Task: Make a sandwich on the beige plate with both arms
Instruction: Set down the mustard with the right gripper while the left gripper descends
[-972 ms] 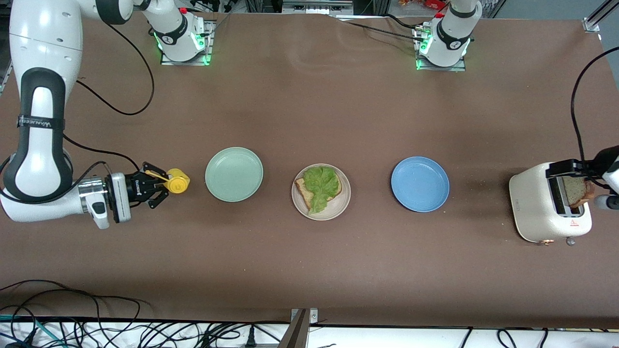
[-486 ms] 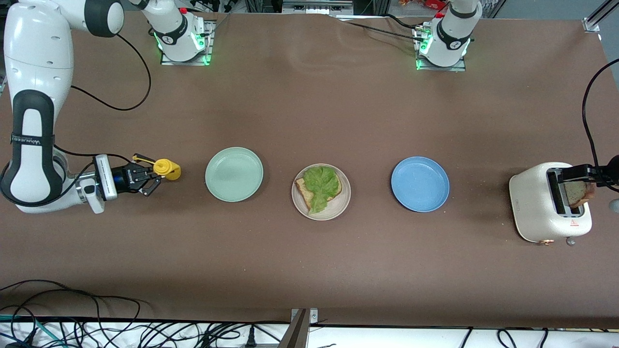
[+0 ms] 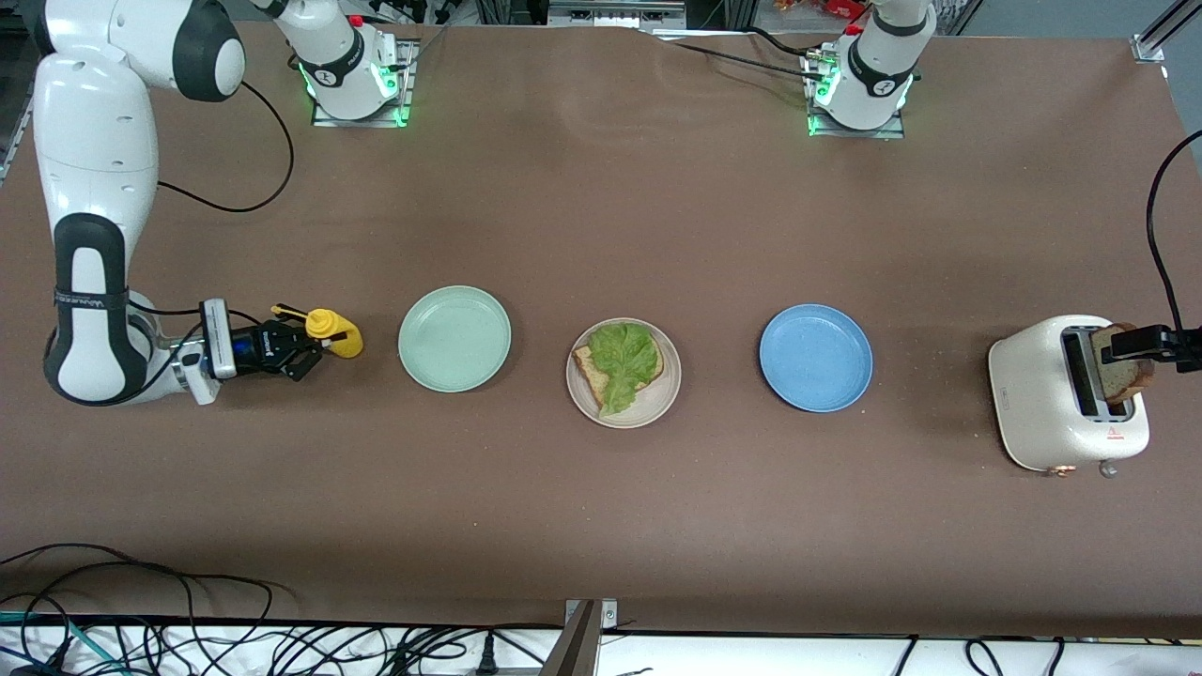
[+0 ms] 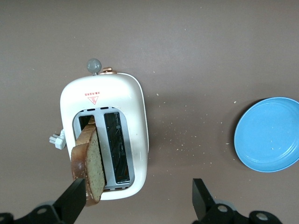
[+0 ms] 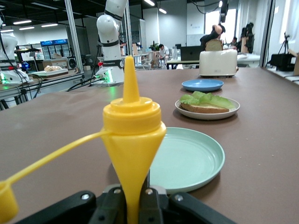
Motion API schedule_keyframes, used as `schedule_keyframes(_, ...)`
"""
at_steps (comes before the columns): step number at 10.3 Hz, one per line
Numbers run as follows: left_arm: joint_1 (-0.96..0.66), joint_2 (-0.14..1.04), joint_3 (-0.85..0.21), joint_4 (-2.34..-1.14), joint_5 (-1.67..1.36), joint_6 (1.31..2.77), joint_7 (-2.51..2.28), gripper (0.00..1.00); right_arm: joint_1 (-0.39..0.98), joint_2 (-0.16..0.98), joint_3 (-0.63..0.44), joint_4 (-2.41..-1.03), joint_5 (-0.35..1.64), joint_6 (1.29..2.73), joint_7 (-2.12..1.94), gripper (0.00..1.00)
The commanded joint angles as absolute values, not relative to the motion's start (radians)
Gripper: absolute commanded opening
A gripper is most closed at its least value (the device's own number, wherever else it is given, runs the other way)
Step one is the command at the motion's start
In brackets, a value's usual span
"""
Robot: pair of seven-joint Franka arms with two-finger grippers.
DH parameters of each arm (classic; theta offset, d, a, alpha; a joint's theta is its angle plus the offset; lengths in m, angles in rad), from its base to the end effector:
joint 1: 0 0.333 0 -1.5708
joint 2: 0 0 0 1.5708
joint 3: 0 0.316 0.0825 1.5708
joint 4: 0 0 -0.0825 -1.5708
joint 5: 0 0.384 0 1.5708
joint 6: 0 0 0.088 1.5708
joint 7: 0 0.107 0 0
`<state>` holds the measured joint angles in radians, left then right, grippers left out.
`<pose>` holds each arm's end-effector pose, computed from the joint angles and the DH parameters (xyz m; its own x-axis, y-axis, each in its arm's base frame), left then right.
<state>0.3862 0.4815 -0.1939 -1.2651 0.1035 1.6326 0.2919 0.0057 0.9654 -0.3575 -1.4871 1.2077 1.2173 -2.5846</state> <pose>0.6656 0.1685 0.4769 0.9900 -0.0949 -0.1046 -0.0935 -0.9955 0.0182 0.6141 -0.0595 0.1276 -0.0326 0.2136 0.9764 0.9545 0.2965 -0.0330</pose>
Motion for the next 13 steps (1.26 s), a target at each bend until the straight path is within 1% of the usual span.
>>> schedule_keyframes(1, 0.397, 0.477, -0.202, -1.278, 0.132, 1.649, 0.313, 1.00, -0.014, 0.989, -0.345, -1.488, 1.273, 1.193, -2.654, 0.19)
schedule_keyframes(2, 0.397, 0.477, -0.202, -1.278, 0.132, 1.649, 0.313, 1.00, -0.014, 0.995, -0.345, -1.488, 1.273, 1.190, -2.648, 0.75)
schedule_keyframes(3, 0.397, 0.477, -0.202, -1.278, 0.133, 1.649, 0.313, 1.00, -0.014, 0.997, -0.345, -1.488, 1.273, 1.186, -2.646, 1.00)
schedule_keyframes(6, 0.397, 0.480, -0.201, -1.276, 0.133, 1.649, 0.322, 1.00, -0.034, 0.997, -0.351, -1.476, 1.259, 1.203, -2.637, 1.00)
schedule_keyframes(9, 0.443, 0.501, -0.201, -1.279, 0.133, 1.709, 0.397, 1.00, -0.083, 0.996, -0.363, -1.471, 1.177, 1.242, -2.603, 1.00)
schedule_keyframes(11, 0.475, 0.518, -0.202, -1.299, 0.133, 1.767, 0.417, 1.00, -0.086, 0.991, -0.446, -1.422, 1.128, 1.241, -2.481, 1.00)
schedule_keyframes(13, 0.492, 0.519, -0.202, -1.362, 0.161, 1.822, 0.446, 1.00, -0.087, 0.964, -0.501, -1.417, 1.127, 1.226, -2.255, 1.00)
